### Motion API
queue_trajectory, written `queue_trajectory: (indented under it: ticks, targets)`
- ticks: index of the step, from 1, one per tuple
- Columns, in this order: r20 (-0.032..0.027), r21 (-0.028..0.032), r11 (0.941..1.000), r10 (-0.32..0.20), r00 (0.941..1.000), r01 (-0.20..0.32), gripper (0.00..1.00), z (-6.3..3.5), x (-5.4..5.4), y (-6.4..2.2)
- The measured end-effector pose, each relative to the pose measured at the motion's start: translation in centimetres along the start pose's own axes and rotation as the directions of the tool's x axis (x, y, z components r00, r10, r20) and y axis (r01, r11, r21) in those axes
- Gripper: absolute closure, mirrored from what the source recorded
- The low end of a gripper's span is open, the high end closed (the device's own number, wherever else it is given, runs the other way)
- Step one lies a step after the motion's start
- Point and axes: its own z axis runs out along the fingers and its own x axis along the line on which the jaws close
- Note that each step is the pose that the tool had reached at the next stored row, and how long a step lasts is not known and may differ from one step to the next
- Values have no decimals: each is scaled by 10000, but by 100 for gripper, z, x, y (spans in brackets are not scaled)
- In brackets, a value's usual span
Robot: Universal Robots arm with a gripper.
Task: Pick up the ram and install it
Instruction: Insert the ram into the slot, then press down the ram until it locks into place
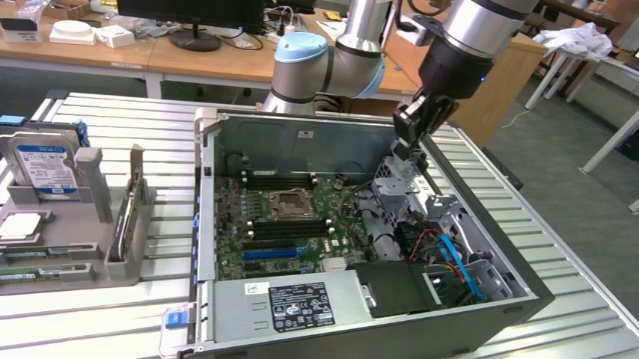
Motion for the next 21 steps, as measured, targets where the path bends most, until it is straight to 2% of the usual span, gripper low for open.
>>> queue_trajectory:
  ticks: [4, 7, 10, 13, 14, 17, 21]
  targets:
    - [25, -5, 9981, 614, 9981, -614, 90, 3, -1, -1]
    - [69, 0, 9938, 1114, 9938, -1114, 90, 7, 0, -1]
    - [118, 3, 9868, 1619, 9867, -1620, 90, 10, 0, -1]
    - [171, 3, 9768, 2140, 9767, -2141, 90, 14, 0, -2]
    - [173, 2, 9743, 2253, 9741, -2253, 90, 14, 0, -2]
    - [175, 0, 9724, 2332, 9723, -2333, 90, 15, 0, -2]
    - [174, -1, 9722, 2342, 9720, -2342, 90, 20, 144, 69]
